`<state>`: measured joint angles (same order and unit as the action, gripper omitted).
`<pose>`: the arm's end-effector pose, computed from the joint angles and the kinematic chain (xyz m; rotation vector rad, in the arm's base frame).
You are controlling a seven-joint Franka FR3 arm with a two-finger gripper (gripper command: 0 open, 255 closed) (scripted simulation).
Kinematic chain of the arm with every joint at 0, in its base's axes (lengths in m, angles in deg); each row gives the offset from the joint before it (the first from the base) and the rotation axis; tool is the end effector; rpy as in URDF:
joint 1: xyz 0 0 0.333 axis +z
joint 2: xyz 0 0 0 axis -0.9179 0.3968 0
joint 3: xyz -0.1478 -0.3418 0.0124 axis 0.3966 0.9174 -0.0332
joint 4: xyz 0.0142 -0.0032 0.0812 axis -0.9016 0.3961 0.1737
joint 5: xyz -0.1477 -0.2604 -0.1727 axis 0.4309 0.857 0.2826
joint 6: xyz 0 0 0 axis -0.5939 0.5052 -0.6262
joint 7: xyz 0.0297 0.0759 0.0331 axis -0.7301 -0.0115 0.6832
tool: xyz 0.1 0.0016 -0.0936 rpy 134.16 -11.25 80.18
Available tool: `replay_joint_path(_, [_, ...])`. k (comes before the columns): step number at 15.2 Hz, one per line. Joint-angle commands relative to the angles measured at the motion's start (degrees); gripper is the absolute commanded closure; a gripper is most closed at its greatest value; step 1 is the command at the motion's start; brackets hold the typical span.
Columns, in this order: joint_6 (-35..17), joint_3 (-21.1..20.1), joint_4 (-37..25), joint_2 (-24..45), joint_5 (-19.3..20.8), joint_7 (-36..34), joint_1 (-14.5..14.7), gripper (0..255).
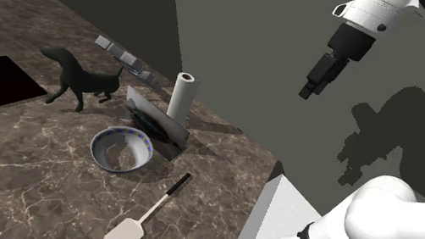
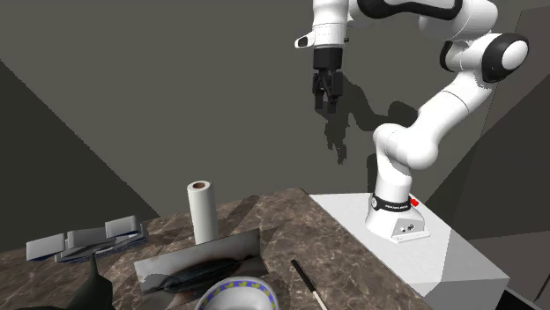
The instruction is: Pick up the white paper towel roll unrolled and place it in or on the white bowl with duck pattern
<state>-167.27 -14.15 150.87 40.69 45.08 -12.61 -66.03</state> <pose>0.1945 0.0424 0.6206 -3.0831 -0.1831 0.0036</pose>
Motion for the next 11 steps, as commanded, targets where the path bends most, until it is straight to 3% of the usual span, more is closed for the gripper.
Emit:
replay_joint_path(1, [0.00, 0.00, 0.00, 0.00, 0.00, 0.00, 0.00, 0])
replay_joint_path(11, [-14.94, -2.53, -4.47, 19.50, 0.02, 0.92, 0.13, 0])
